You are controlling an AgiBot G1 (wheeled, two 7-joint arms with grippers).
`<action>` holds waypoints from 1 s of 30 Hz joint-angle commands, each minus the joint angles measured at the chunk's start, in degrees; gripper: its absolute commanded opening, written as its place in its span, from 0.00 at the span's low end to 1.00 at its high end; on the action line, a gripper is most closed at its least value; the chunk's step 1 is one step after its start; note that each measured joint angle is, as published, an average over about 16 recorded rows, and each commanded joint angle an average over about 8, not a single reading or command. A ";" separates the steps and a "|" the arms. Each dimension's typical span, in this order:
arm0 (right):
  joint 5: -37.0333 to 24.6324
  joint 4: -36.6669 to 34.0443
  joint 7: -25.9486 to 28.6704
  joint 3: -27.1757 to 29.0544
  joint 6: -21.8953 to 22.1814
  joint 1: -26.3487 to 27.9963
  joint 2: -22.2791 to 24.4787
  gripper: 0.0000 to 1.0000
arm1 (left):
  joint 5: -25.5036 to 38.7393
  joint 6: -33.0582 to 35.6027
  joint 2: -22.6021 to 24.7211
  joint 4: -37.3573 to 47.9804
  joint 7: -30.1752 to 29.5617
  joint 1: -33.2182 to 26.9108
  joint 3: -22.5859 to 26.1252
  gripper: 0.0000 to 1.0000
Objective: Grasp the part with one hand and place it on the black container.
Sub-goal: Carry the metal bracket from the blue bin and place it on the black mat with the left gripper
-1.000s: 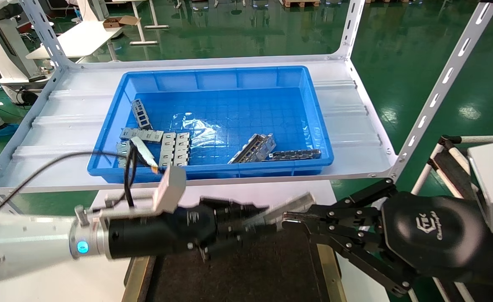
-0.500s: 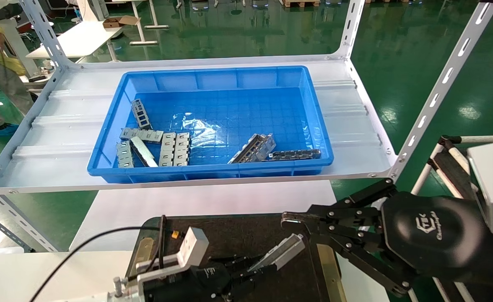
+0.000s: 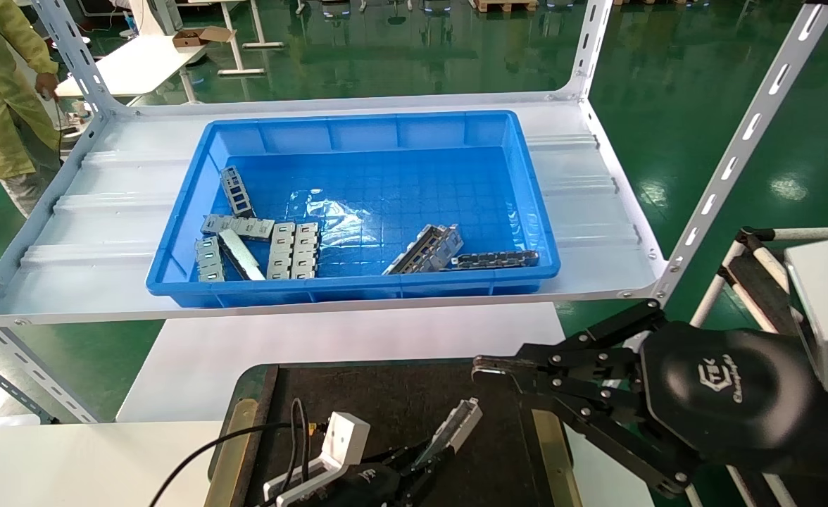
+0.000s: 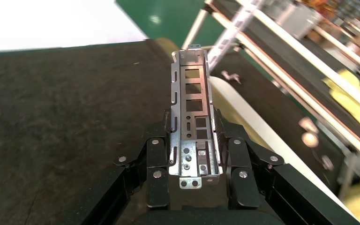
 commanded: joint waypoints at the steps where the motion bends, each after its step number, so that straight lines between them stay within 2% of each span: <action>1: 0.00 0.00 0.00 0.00 0.00 0.00 0.00 0.00 | 0.58 -3.25 1.10 -0.53 -0.83 0.98 0.17 0.00; 16: 0.01 0.00 -0.01 -0.01 0.00 0.00 0.00 0.00 | 0.77 -20.15 8.06 0.19 -3.97 1.94 1.29 0.00; 30: 0.01 0.00 -0.01 -0.02 0.01 0.01 0.01 0.00 | -6.37 -35.23 8.92 -0.13 -10.66 -1.10 11.65 0.00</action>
